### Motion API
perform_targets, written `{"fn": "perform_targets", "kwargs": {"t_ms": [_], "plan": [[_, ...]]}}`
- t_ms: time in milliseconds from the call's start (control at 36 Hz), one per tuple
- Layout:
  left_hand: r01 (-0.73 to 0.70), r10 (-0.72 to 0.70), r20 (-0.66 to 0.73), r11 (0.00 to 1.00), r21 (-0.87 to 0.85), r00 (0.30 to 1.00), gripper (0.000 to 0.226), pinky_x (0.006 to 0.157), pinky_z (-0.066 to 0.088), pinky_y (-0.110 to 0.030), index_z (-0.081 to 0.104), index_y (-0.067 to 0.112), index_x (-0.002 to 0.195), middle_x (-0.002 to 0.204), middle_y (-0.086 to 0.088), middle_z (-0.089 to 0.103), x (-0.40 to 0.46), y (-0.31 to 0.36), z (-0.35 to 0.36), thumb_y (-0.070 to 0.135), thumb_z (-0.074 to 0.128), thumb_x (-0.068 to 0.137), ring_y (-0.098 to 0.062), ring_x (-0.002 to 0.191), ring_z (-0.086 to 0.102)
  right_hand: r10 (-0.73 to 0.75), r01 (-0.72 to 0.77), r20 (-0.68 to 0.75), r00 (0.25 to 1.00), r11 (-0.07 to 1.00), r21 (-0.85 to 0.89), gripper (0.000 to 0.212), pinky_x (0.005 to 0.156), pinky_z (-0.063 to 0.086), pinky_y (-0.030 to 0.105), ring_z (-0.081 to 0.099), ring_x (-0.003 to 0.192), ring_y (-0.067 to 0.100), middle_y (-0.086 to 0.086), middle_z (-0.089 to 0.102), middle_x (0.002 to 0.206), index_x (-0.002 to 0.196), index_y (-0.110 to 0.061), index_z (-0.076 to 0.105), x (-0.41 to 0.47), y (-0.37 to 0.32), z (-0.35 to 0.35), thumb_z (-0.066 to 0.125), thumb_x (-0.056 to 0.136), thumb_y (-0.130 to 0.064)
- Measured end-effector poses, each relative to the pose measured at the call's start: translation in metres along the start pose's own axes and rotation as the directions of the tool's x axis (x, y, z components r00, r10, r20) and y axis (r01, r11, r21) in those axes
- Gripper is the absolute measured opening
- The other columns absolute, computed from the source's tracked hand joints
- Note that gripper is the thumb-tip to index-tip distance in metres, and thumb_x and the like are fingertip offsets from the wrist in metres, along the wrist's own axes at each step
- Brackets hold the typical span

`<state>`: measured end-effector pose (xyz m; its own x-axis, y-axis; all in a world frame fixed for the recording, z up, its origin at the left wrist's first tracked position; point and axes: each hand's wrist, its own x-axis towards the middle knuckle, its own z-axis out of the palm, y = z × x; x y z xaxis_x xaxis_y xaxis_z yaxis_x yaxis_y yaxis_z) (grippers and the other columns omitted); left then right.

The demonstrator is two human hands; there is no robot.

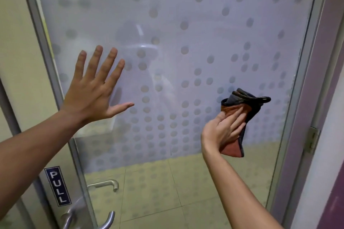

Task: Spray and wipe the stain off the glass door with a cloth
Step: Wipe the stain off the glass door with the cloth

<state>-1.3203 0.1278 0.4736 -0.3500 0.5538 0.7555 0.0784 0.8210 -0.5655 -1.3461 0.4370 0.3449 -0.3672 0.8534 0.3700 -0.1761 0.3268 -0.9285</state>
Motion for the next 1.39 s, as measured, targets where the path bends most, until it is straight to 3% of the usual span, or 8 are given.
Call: {"fn": "perform_targets", "kwargs": {"t_ms": [222,389,500,611,833,917,1111,1389], "plan": [[-0.012,0.011,-0.032,1.000,-0.028,0.999,0.111,0.122,0.004,-0.066,0.007,0.009,0.161,0.169,-0.019,0.000,0.000,0.000,0.001,0.084,0.032,0.083,-0.043,0.155,-0.002,-0.226,0.244,0.148,0.963,0.962,-0.119,0.063,0.113,0.026,0.064,0.031,0.144,0.043,0.019,0.040,0.155,0.151,-0.011,0.036,-0.081,-0.003,0.020,0.038,0.093,-0.033],[-0.007,0.006,-0.008,0.999,-0.041,1.000,0.112,0.121,0.004,-0.067,0.005,0.010,0.161,0.169,-0.018,-0.002,-0.001,0.000,0.001,0.084,0.032,0.082,-0.042,0.155,-0.004,-0.513,0.588,0.334,0.791,0.789,-0.178,0.076,0.116,0.015,0.069,0.014,0.151,0.044,0.015,0.033,0.159,0.142,-0.017,0.039,-0.117,0.023,0.012,0.056,0.068,-0.010],[-0.010,0.009,-0.013,0.999,-0.037,1.000,0.112,0.121,0.005,-0.068,0.005,0.010,0.161,0.169,-0.018,-0.002,-0.001,-0.001,0.000,0.084,0.033,0.082,-0.042,0.155,-0.004,-0.765,0.880,0.463,0.448,0.470,-0.075,0.079,0.114,0.012,0.073,0.012,0.150,0.047,0.008,0.027,0.160,0.147,-0.024,0.039,-0.113,0.056,0.002,0.050,0.071,-0.009],[0.005,-0.005,-0.010,0.999,-0.054,1.000,0.112,0.121,0.004,-0.068,0.007,0.009,0.161,0.169,-0.017,-0.003,-0.002,0.001,-0.001,0.084,0.031,0.081,-0.042,0.155,-0.006,-0.839,0.998,0.542,0.053,0.054,-0.013,0.076,0.115,0.011,0.071,0.013,0.151,0.045,0.003,0.036,0.159,0.146,-0.030,0.047,-0.092,0.079,-0.007,0.059,0.073,-0.015],[0.008,-0.009,-0.019,0.998,-0.063,1.000,0.112,0.121,0.006,-0.068,0.008,0.010,0.161,0.169,-0.017,0.000,-0.002,0.002,-0.003,0.082,0.036,0.080,-0.042,0.155,-0.002,-0.600,0.831,0.602,-0.527,-0.511,0.219,0.068,0.121,0.020,0.054,0.014,0.152,0.041,0.002,0.030,0.163,0.153,-0.025,0.039,-0.040,0.098,-0.025,0.043,0.088,-0.007],[0.000,-0.002,-0.028,0.999,-0.048,1.000,0.111,0.121,0.005,-0.067,0.009,0.009,0.160,0.169,-0.017,0.002,-0.002,0.002,-0.003,0.082,0.037,0.081,-0.042,0.155,0.000,-0.426,0.682,0.612,-0.666,-0.680,0.269,0.062,0.125,0.009,0.050,0.008,0.153,0.038,0.001,0.029,0.163,0.151,-0.024,0.042,-0.012,0.099,-0.030,0.036,0.091,-0.006],[0.011,-0.012,-0.016,0.999,-0.048,1.000,0.111,0.121,0.006,-0.067,0.011,0.008,0.160,0.169,-0.018,0.002,-0.002,0.003,-0.003,0.083,0.032,0.081,-0.043,0.155,-0.001,-0.188,0.461,0.577,-0.795,-0.806,0.373,0.046,0.124,0.005,0.051,0.023,0.150,0.039,0.003,0.034,0.161,0.141,-0.025,0.053,0.040,0.097,-0.036,0.043,0.098,-0.012],[0.000,0.000,-0.010,0.999,-0.034,1.000,0.111,0.121,0.007,-0.068,0.012,0.007,0.160,0.168,-0.020,0.003,-0.001,0.003,-0.005,0.082,0.034,0.081,-0.044,0.155,0.001,-0.179,0.445,0.575,-0.798,-0.819,0.363,0.041,0.124,0.013,0.051,0.033,0.147,0.033,-0.002,0.043,0.156,0.135,-0.029,0.059,0.083,0.103,-0.054,0.041,0.102,-0.012]]}}
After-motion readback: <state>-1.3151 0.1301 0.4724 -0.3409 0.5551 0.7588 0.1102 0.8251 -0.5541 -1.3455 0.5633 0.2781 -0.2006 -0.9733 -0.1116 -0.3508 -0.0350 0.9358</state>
